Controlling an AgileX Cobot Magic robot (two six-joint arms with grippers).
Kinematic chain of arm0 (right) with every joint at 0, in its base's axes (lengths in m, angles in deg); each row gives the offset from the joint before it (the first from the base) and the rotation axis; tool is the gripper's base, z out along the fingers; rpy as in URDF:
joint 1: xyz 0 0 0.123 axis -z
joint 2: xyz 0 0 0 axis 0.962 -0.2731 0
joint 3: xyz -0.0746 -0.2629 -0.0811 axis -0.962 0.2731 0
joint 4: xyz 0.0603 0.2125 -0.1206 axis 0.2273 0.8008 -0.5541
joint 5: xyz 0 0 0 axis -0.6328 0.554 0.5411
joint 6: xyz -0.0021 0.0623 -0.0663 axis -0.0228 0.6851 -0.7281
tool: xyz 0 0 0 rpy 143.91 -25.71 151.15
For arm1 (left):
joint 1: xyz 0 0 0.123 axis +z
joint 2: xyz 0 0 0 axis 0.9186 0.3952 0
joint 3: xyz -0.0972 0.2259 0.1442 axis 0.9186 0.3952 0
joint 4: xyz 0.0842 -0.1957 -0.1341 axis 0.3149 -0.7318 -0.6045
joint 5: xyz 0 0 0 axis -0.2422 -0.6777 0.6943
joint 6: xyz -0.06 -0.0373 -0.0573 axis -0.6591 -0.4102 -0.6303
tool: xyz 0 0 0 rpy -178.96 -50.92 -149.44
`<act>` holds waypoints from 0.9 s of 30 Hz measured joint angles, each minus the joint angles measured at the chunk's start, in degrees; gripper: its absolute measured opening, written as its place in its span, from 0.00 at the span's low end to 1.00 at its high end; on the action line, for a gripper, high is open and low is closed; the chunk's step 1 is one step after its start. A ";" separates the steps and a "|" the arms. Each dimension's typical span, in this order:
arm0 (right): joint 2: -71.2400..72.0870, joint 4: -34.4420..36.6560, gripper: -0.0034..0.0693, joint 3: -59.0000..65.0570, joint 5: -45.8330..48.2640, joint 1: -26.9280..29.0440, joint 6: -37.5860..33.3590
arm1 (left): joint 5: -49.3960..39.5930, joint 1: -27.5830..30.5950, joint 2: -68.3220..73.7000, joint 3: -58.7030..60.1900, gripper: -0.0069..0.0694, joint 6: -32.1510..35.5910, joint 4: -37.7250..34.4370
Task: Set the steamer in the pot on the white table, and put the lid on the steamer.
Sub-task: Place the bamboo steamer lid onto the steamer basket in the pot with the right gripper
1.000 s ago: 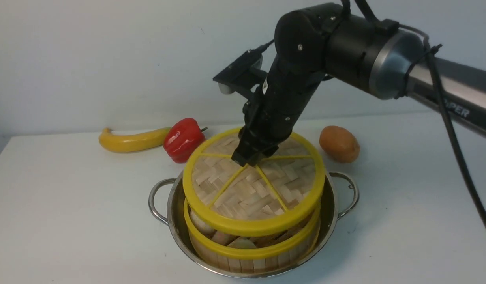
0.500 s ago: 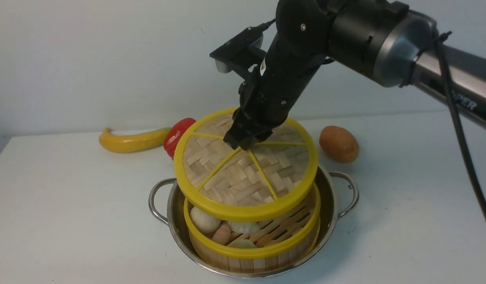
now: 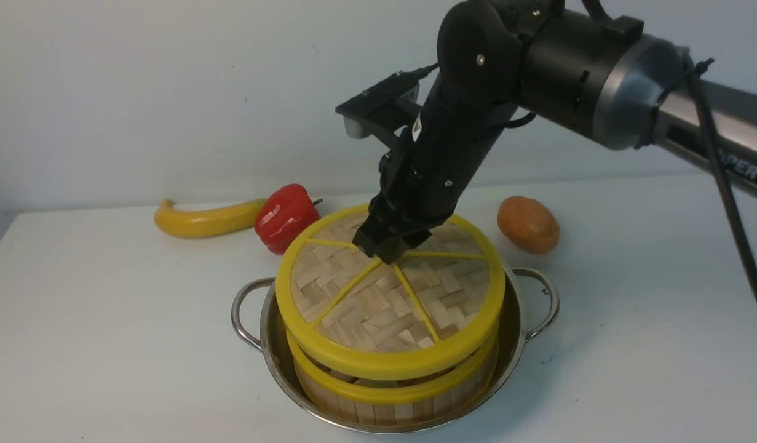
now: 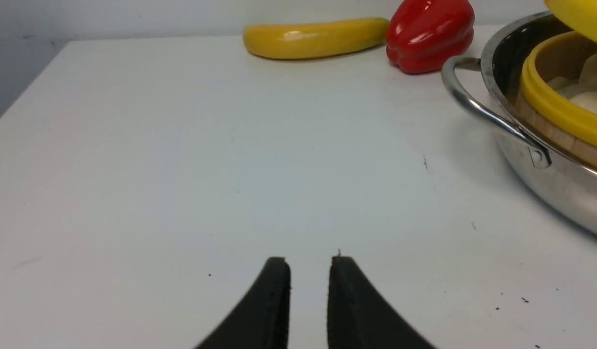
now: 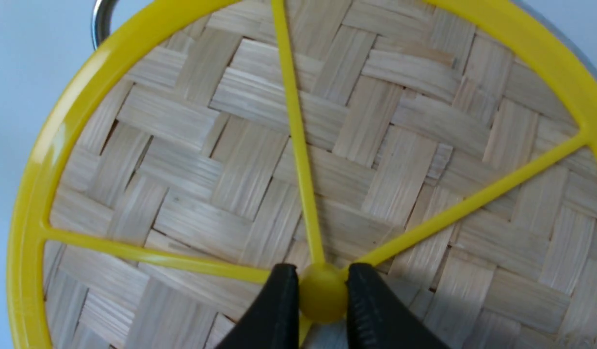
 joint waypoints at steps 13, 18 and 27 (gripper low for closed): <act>-2.76 -0.24 0.20 0.89 -0.36 0.00 -1.90 | 0.00 0.00 0.00 0.00 0.24 0.00 0.00; -3.37 -0.24 0.20 0.96 -0.43 0.00 -2.41 | 0.00 0.00 0.00 0.00 0.24 0.00 0.00; -3.50 -0.24 0.20 0.90 -0.50 0.00 -3.17 | 0.00 0.00 0.00 0.00 0.24 0.00 0.00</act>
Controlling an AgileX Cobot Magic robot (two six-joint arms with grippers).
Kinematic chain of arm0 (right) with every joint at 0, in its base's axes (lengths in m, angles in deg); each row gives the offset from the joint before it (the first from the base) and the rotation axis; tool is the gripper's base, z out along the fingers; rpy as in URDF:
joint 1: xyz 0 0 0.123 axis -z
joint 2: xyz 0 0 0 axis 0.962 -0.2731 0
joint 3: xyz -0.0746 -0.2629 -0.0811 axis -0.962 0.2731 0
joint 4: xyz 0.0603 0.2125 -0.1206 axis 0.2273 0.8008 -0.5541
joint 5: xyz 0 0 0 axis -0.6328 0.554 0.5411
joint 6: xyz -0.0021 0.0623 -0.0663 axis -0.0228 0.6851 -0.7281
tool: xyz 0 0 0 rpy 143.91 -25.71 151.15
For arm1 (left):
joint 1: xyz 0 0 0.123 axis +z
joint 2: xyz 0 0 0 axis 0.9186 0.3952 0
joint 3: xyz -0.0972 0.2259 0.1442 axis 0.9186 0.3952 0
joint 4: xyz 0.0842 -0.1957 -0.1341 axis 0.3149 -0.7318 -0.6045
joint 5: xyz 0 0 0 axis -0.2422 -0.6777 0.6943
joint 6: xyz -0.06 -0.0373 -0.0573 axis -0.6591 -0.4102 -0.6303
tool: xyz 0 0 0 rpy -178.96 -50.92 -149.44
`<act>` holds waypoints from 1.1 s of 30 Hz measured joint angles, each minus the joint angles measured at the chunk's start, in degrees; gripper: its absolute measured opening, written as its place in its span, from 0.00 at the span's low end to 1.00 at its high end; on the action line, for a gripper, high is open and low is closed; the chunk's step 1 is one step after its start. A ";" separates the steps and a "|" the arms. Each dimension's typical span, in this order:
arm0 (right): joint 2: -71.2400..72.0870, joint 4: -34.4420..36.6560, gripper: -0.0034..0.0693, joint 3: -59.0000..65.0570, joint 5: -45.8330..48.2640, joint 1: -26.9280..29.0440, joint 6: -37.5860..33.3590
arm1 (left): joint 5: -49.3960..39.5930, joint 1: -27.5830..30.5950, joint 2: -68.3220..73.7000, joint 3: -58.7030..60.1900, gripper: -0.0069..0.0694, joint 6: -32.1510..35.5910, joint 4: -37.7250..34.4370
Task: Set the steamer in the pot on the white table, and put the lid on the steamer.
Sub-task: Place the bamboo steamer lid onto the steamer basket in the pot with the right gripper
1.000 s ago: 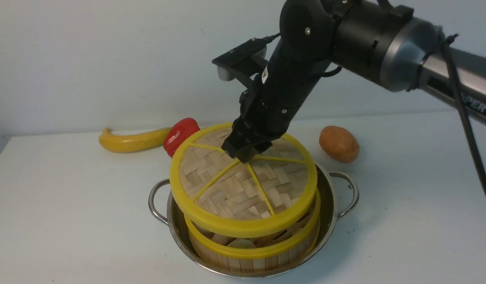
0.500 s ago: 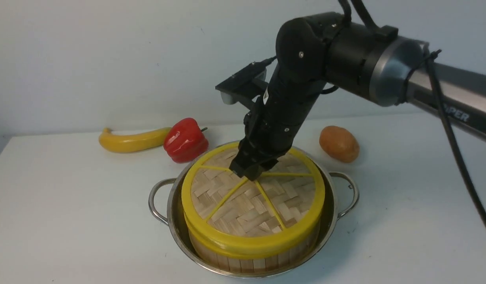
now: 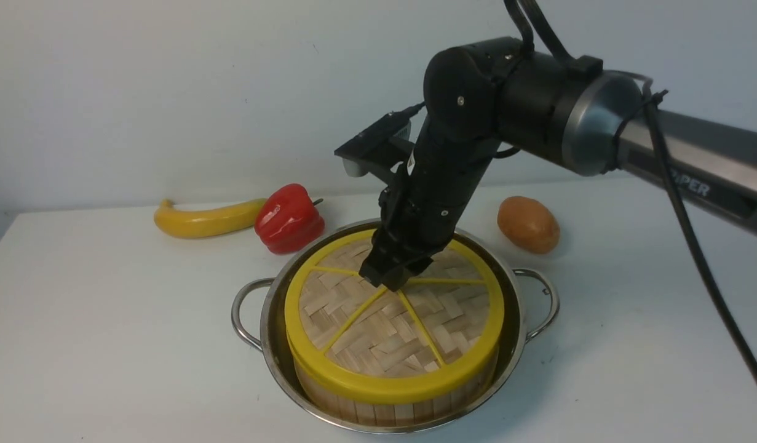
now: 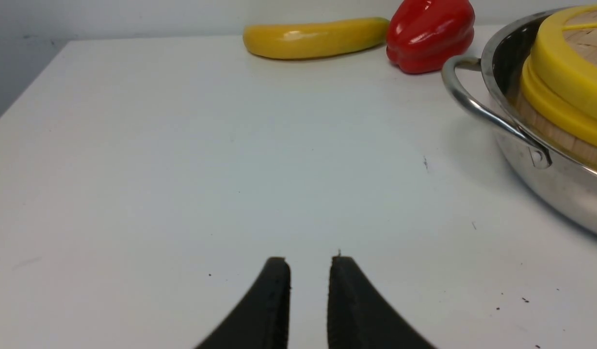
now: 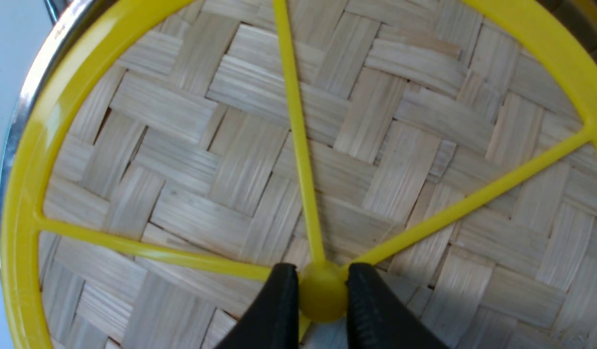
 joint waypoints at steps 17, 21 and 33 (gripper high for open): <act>0.00 0.00 0.20 0.00 0.00 0.00 -1.78 | 0.00 0.00 0.00 0.00 0.24 0.00 0.00; 0.00 0.30 0.20 0.00 0.00 0.00 -2.27 | 0.00 0.00 0.00 0.00 0.24 0.00 0.00; 0.00 1.72 0.21 0.00 -1.77 0.00 -3.41 | 0.00 0.00 0.00 0.00 0.25 0.00 0.00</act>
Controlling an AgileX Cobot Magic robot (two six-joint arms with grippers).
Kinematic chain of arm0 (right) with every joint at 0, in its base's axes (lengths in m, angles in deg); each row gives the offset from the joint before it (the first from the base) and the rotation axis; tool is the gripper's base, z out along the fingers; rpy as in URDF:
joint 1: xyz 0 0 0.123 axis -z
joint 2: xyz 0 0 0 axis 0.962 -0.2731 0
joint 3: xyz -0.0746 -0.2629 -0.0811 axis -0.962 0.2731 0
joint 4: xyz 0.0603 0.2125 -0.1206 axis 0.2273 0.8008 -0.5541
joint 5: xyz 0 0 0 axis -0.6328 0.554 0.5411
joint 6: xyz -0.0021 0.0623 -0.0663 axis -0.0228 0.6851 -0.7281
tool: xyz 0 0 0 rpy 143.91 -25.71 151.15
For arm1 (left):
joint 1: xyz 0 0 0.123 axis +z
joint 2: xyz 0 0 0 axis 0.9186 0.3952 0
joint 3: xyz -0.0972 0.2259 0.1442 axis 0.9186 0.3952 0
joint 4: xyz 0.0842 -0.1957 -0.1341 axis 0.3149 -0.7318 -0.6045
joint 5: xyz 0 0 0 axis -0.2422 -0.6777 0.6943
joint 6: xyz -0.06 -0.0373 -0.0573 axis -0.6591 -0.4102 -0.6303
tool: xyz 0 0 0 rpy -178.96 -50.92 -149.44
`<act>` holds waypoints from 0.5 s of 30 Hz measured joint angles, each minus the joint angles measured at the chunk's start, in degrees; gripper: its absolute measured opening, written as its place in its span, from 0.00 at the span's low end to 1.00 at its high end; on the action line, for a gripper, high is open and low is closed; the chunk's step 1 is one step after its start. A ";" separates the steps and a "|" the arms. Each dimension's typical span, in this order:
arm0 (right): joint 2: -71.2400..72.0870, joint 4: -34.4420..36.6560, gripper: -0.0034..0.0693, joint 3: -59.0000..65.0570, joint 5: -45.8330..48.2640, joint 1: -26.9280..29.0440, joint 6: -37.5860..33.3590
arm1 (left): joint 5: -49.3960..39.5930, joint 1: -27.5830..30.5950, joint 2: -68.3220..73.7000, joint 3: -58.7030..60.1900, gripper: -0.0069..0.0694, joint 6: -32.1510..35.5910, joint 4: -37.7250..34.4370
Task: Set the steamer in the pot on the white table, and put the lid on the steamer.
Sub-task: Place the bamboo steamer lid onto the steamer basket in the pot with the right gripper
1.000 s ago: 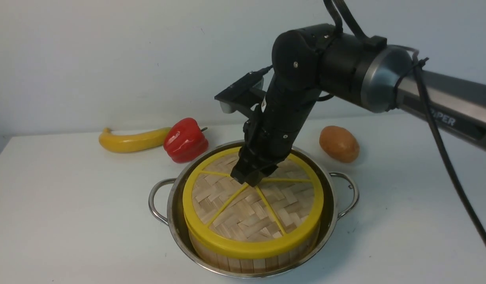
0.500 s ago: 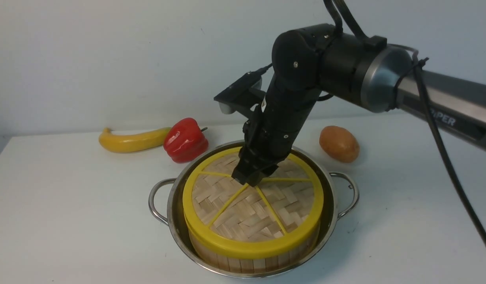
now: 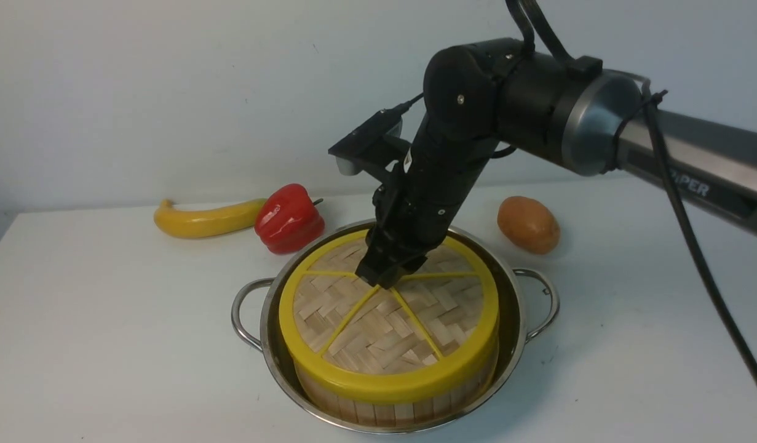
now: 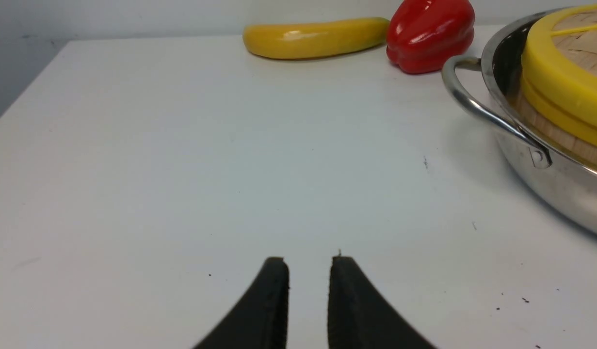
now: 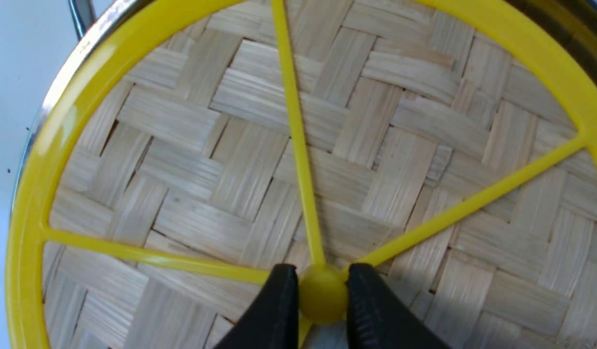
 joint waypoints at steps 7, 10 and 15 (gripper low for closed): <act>0.00 -0.30 0.23 0.00 -0.39 0.00 0.00 | 0.00 0.00 0.00 0.00 0.25 0.00 0.00; 0.00 -0.63 0.24 0.00 -0.53 0.00 0.29 | 0.00 0.00 0.00 0.00 0.25 0.00 0.00; 0.00 -0.68 0.24 0.00 -0.53 0.00 0.36 | 0.00 0.00 0.00 0.00 0.25 0.00 0.00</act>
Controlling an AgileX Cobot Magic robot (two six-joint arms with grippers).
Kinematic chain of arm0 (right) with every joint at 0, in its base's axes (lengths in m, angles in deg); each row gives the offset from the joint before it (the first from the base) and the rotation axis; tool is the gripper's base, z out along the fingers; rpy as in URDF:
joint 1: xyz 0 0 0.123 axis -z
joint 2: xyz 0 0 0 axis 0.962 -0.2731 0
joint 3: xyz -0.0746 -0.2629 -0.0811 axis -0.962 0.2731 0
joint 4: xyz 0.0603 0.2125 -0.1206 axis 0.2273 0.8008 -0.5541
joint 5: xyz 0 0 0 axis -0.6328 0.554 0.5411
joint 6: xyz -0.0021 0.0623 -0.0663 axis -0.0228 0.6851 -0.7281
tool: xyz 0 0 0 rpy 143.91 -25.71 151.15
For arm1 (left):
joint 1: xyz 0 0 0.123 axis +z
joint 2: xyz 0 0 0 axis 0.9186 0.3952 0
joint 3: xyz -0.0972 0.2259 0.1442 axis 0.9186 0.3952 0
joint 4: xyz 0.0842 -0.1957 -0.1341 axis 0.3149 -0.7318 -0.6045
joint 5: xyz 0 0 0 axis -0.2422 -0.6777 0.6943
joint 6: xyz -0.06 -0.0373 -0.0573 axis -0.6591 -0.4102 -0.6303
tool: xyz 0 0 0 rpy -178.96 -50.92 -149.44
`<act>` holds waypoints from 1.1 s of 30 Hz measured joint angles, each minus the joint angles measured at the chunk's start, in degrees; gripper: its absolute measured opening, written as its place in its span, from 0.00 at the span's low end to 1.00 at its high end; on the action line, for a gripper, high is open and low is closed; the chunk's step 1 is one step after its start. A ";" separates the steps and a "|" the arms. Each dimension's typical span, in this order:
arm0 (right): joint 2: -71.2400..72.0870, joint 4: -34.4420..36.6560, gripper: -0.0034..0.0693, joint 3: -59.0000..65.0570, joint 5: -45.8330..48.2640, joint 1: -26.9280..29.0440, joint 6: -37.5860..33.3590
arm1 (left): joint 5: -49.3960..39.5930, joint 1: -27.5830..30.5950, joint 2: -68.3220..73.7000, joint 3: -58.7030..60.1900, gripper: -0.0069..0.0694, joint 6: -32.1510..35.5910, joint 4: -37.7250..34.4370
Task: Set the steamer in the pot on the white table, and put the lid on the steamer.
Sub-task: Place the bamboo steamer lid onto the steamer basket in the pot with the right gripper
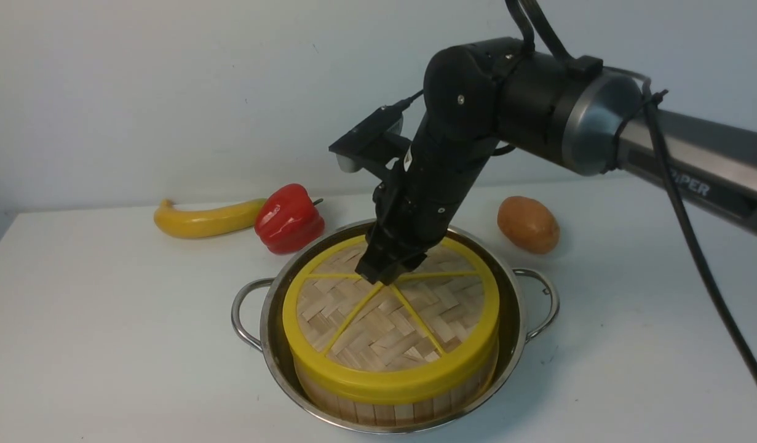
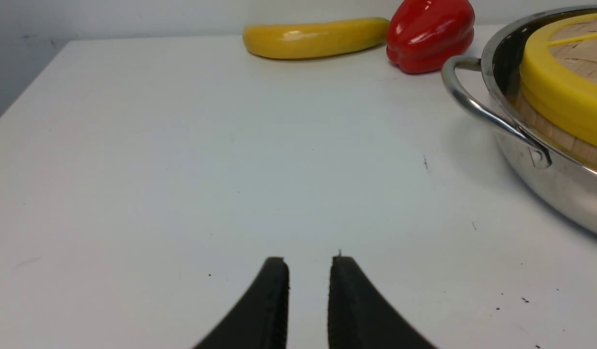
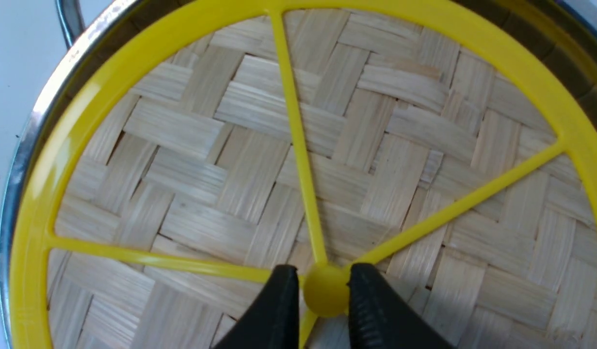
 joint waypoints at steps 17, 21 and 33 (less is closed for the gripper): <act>4.39 -12.21 0.29 -3.59 -0.28 0.00 7.73 | 0.00 0.00 0.00 0.00 0.25 0.00 0.00; 9.15 -18.45 0.30 -4.81 0.34 0.00 11.66 | 0.00 0.00 0.00 0.00 0.25 0.00 0.00; 24.49 -21.99 0.33 -4.87 -8.07 0.00 24.15 | 0.00 0.00 0.00 0.00 0.25 0.00 0.00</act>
